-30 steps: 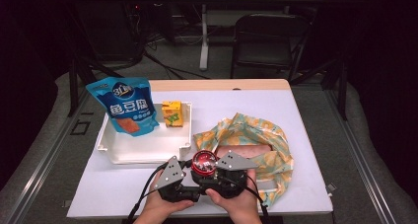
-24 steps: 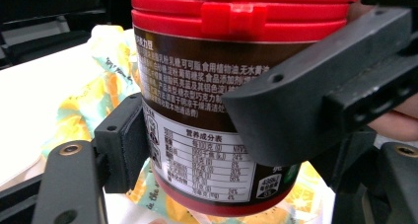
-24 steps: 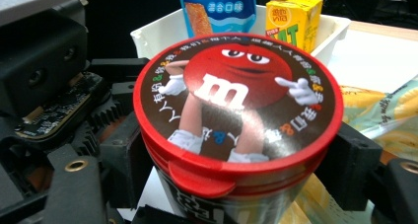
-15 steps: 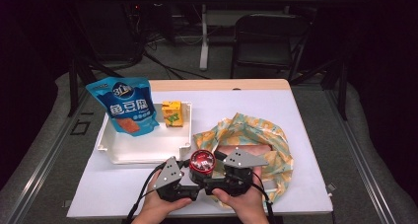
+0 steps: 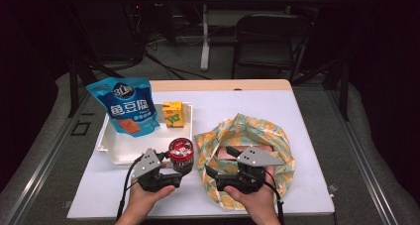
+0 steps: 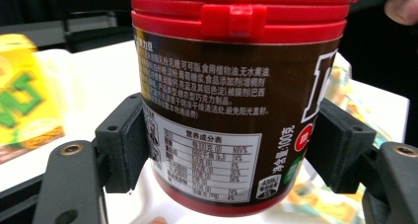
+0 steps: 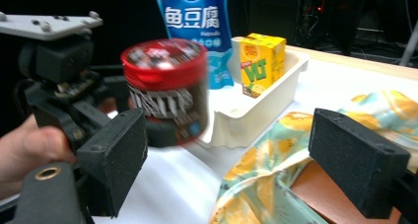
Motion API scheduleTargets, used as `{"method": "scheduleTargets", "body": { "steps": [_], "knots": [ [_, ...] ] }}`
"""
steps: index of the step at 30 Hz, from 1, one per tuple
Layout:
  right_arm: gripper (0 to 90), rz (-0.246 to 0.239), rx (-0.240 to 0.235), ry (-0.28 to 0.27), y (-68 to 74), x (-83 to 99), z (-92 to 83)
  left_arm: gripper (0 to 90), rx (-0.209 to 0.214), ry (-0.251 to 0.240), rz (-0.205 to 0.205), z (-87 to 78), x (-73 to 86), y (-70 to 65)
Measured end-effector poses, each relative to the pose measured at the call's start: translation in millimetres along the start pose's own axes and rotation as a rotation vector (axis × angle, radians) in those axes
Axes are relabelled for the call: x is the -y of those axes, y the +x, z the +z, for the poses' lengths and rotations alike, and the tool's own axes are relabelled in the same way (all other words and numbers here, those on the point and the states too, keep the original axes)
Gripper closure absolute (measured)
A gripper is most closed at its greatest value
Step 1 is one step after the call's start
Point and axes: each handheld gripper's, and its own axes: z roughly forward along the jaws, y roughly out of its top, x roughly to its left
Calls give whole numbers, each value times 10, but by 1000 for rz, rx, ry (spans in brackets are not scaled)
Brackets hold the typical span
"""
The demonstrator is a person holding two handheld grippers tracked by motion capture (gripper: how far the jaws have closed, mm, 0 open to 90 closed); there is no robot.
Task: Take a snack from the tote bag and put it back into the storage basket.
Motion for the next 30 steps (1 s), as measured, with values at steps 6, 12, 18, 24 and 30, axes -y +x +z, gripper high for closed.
{"method": "scheduleTargets", "body": {
  "steps": [6,12,18,24,30],
  "knots": [
    [151,7,39,1,-122,26,-64,260,-47,-23,-20,-155,-7,207],
    [155,32,91,4,-279,80,-158,260,-81,-9,-40,-210,50,375],
    [157,56,146,6,-437,180,-289,260,-124,26,-70,-143,187,505],
    [161,85,200,35,-608,366,-432,260,-149,64,-100,-33,276,627],
    [166,115,228,22,-699,407,-493,260,-164,102,-137,111,321,738]
  ]
}}
